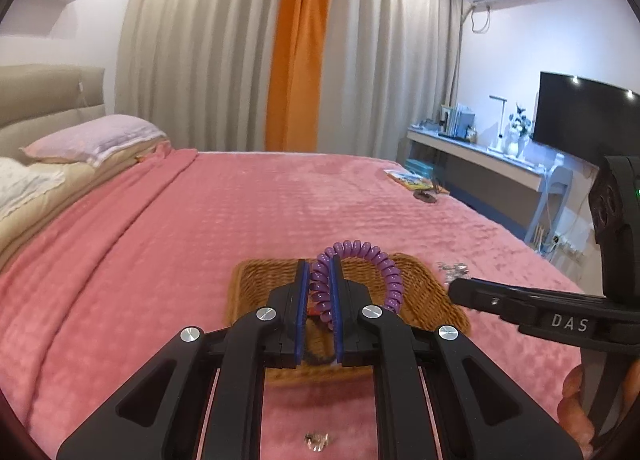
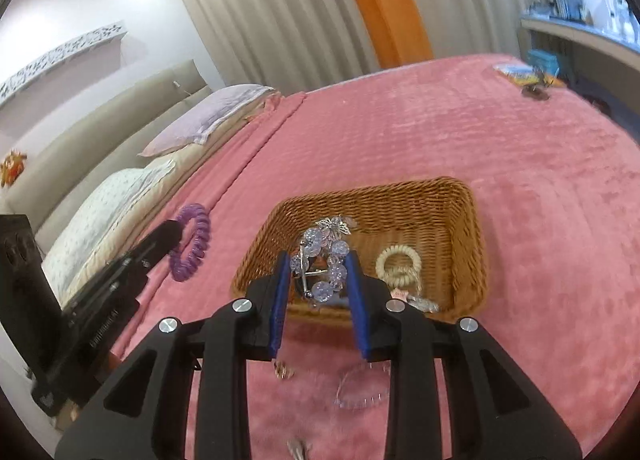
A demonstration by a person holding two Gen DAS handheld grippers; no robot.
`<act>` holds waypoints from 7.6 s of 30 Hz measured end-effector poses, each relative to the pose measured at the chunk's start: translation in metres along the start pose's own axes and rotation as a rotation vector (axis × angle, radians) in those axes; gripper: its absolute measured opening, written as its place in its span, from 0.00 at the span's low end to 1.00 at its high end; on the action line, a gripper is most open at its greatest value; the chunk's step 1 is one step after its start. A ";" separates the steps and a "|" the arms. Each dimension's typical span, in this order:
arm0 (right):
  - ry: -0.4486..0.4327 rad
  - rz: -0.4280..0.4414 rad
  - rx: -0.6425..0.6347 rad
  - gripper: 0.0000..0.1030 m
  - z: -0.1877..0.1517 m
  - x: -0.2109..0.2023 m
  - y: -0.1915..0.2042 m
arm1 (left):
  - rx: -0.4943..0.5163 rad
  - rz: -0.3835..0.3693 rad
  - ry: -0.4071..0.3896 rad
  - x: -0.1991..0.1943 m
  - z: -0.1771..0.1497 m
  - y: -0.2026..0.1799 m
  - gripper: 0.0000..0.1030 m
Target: Organize jewelry
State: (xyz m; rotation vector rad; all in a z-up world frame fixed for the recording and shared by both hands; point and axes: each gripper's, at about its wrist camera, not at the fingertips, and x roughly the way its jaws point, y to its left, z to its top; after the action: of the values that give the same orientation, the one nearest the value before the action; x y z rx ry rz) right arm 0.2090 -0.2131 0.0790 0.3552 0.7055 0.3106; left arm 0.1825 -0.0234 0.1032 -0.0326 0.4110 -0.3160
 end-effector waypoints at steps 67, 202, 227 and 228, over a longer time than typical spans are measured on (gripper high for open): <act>0.162 -0.248 -0.147 0.44 -0.119 0.052 -0.033 | 0.036 -0.051 0.420 0.048 -0.145 0.019 0.41; 0.238 -0.188 -0.273 0.37 -0.191 0.018 0.061 | -0.150 -0.117 0.240 -0.059 -0.137 0.054 0.54; 0.269 -0.247 -0.204 0.15 -0.159 0.052 0.010 | 0.055 -0.079 0.496 0.050 -0.143 0.017 0.38; 0.267 -0.247 -0.207 0.15 -0.159 0.052 0.010 | 0.063 -0.075 0.497 0.053 -0.144 0.015 0.38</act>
State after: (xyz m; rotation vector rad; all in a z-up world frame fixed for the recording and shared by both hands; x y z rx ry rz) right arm 0.1376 -0.1501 -0.0592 0.0276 0.9604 0.1953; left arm 0.1754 -0.0203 -0.0508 0.0951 0.8936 -0.4110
